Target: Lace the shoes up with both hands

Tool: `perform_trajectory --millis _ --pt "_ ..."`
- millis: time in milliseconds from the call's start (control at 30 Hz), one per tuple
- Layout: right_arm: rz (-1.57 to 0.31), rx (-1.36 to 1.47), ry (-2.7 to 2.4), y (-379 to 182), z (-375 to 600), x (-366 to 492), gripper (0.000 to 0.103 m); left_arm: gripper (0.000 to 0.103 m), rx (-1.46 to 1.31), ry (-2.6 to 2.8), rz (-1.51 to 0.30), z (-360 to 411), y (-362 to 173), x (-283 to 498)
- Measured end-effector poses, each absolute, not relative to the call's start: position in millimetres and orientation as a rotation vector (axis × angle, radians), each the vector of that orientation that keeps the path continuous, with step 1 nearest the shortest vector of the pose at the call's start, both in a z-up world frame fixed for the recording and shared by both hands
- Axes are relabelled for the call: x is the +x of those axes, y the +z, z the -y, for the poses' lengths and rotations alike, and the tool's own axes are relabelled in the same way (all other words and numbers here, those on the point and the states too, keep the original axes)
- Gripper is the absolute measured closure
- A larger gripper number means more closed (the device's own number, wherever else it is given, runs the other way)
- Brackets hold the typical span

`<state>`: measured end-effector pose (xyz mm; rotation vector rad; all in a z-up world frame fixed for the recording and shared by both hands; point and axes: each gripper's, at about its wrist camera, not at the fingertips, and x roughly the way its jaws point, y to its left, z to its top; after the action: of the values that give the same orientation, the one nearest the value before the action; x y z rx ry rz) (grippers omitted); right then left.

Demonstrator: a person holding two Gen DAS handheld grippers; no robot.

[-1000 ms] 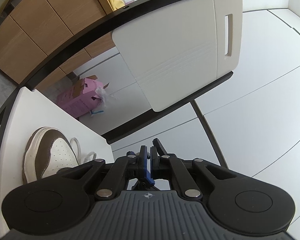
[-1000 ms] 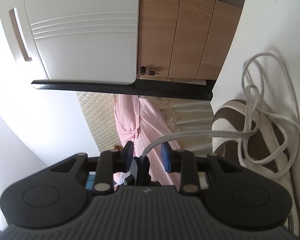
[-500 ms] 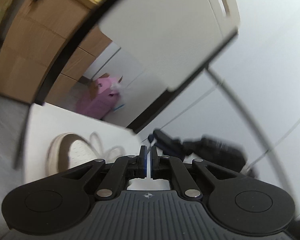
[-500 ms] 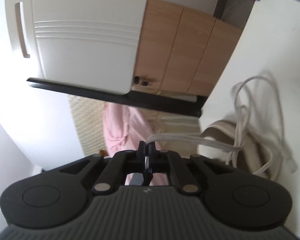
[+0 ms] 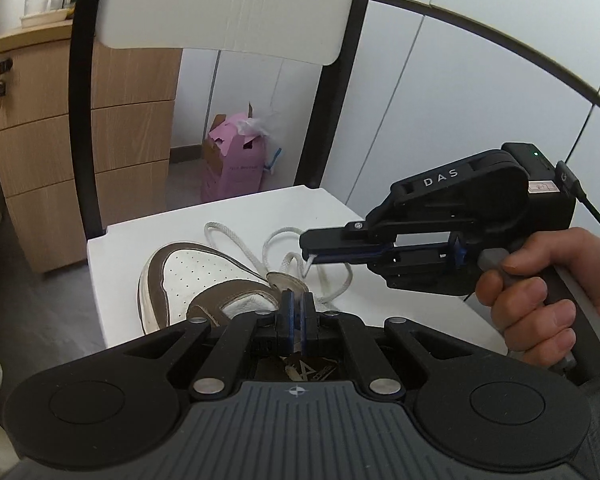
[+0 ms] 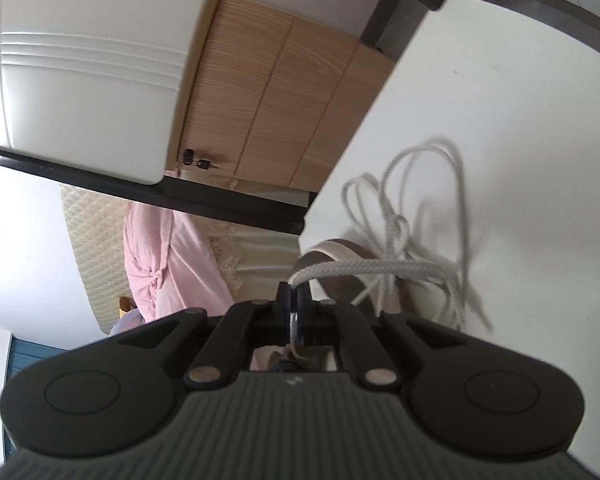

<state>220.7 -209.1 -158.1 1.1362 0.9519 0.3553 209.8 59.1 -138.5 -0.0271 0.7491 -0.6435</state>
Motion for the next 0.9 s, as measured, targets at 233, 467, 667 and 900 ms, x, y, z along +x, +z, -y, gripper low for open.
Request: perform_trajectory --millis 233,467,667,900 --pt "-0.975 1.148 0.354 -165.2 208.9 220.7 0.100 0.100 0.004 -0.648 -0.749 -53.8 -140.6 211.8" --pt "-0.976 1.181 0.361 -166.5 208.3 222.8 0.100 0.100 0.017 -0.654 -0.753 -50.5 -139.8 209.2" --pt "-0.992 1.159 0.364 -165.3 205.1 223.3 0.100 0.100 0.019 -0.653 -0.752 -50.7 -137.8 206.0" --pt "-1.009 1.136 0.356 -167.3 202.0 223.2 0.100 0.100 0.019 -0.653 -0.752 -50.8 -139.0 207.3"
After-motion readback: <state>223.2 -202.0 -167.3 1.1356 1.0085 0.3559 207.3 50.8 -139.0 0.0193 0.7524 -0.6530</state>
